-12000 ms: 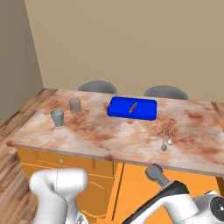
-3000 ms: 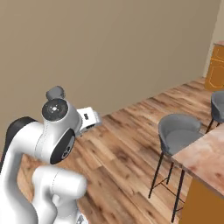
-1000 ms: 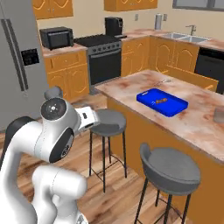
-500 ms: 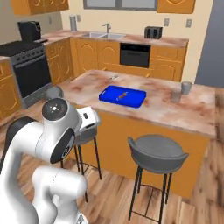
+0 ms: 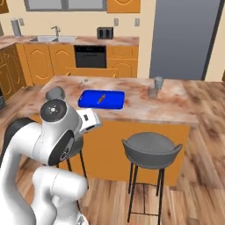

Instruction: Take the tongs from the drawer on the right and place them on the dining counter next to the tray containing the kebab skewer.

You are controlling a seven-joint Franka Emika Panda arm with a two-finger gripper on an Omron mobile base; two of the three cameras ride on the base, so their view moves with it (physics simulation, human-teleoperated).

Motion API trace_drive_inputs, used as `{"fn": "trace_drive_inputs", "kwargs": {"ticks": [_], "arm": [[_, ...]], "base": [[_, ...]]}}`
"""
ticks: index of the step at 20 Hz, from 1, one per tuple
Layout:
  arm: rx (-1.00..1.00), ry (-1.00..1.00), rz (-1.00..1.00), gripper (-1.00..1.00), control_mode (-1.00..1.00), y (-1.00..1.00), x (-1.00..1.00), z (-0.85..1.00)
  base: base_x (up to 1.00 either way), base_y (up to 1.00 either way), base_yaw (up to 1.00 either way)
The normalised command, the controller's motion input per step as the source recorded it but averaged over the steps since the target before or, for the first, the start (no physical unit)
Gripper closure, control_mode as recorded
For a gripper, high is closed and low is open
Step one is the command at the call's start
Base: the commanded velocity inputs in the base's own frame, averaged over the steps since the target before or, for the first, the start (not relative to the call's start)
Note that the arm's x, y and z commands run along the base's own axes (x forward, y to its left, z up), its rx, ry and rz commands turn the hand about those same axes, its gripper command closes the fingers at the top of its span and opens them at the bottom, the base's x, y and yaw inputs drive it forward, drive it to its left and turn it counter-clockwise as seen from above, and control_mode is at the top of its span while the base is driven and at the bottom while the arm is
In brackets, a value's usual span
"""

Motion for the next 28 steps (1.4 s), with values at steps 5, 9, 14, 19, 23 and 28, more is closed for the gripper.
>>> {"fn": "trace_drive_inputs", "kwargs": {"ticks": [5,9,14,19,23,28], "arm": [[0.00,0.00,0.00,1.00,1.00,0.00,0.00,0.00],[0.00,0.00,0.00,1.00,1.00,0.00,0.00,0.00],[0.00,0.00,0.00,1.00,1.00,0.00,0.00,0.00],[0.00,0.03,-0.06,1.00,-1.00,0.36,0.18,0.00],[0.00,0.09,-0.22,1.00,-1.00,1.00,0.35,0.00],[0.00,0.11,-0.28,1.00,-1.00,1.00,0.35,0.00]], "base": [[0.93,0.60,-0.20],[0.98,0.52,-0.13],[1.00,0.56,-0.18],[0.42,0.41,-0.10],[0.00,0.00,0.00],[0.00,0.00,0.00]]}}
